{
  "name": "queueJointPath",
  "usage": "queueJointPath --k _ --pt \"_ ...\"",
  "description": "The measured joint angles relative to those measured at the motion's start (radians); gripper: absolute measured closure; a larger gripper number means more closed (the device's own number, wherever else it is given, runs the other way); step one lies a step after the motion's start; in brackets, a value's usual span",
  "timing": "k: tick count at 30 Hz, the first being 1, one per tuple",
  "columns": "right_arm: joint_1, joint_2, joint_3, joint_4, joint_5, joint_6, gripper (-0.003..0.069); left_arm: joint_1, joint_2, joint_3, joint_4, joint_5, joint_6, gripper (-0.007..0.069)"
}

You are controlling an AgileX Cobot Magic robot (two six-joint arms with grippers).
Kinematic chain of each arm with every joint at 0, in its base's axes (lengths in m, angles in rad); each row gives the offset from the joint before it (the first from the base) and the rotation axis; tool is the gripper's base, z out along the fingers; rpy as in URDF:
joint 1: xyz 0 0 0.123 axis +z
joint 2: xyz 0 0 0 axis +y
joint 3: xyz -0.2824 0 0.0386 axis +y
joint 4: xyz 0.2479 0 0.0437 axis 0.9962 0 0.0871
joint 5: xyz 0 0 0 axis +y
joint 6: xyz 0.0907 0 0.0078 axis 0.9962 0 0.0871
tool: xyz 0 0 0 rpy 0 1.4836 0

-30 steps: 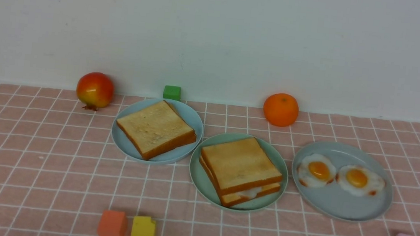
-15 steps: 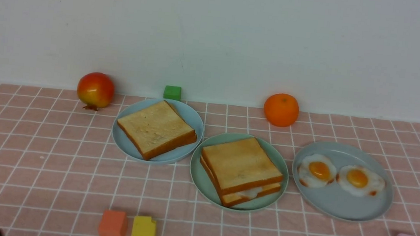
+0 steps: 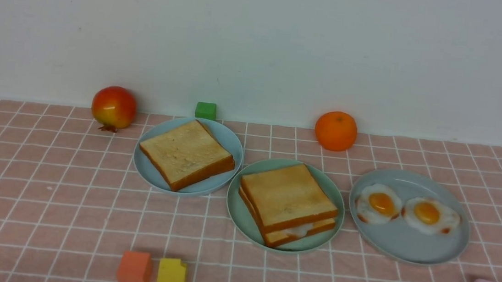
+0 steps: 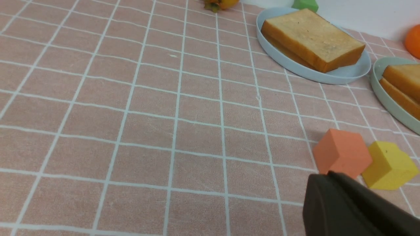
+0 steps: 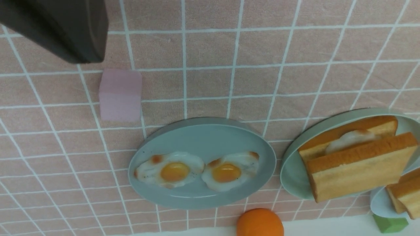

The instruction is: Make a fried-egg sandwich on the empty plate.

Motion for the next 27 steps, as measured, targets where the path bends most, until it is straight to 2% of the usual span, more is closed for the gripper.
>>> queueJointPath --k 27 --pt "0.0 0.0 0.0 -0.001 0.0 0.0 0.0611 0.0 0.0 0.0 0.002 0.001 0.0 0.0612"
